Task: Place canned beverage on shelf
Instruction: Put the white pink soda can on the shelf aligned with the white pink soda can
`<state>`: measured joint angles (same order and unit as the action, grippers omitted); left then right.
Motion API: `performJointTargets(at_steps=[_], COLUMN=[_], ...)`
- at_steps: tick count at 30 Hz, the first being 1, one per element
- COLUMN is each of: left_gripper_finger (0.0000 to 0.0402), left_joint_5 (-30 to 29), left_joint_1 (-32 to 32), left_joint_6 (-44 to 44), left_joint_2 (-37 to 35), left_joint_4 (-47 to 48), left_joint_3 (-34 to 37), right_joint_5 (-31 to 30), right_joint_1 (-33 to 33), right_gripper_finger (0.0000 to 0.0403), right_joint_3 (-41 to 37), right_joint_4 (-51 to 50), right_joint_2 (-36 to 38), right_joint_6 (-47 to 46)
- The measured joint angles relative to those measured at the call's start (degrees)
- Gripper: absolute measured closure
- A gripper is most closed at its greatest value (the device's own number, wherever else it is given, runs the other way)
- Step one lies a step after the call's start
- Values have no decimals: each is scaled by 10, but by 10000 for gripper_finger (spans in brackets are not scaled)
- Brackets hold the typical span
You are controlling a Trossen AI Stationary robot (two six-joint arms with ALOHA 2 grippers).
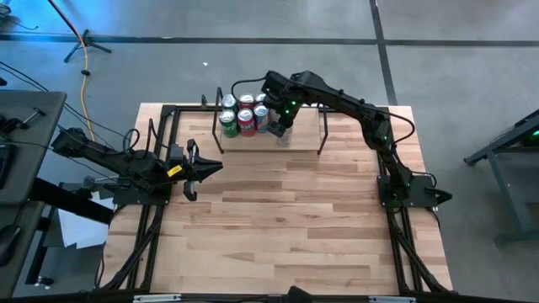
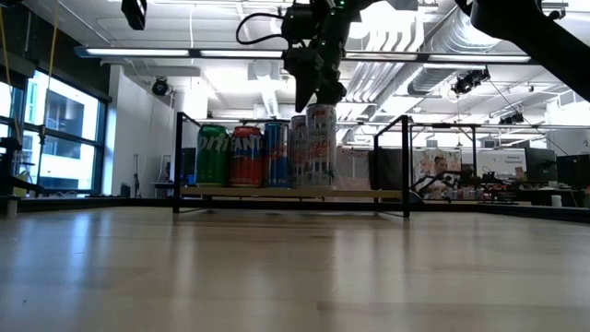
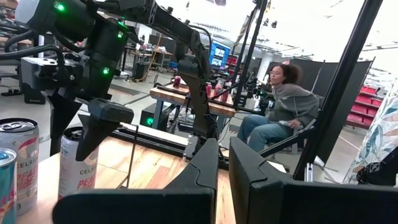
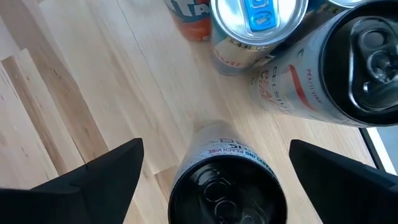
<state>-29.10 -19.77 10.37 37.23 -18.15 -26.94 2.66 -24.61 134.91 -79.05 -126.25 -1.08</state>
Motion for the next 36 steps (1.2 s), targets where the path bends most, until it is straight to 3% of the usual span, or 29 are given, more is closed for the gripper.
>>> performJointTargets(at_steps=[8, 18, 31, 36], left_gripper_finger=[401, 401, 401, 401], left_joint_5=[0, 0, 0, -4], left_joint_1=[0, 0, 0, 0], left_joint_6=[0, 26, 30, 30], left_joint_2=[0, 0, 0, 0], left_joint_4=[0, 4, 4, 4], left_joint_3=[0, 0, 0, 0], right_joint_5=[-8, -11, -31, -37], right_joint_1=[-24, -52, 12, 40], right_gripper_finger=[15, 16, 16, 16], right_joint_3=[0, 0, -3, -118], right_joint_4=[6, -7, -31, 23], right_joint_2=[26, 124, 241, 305], right_joint_6=[0, -3, 52, 56])
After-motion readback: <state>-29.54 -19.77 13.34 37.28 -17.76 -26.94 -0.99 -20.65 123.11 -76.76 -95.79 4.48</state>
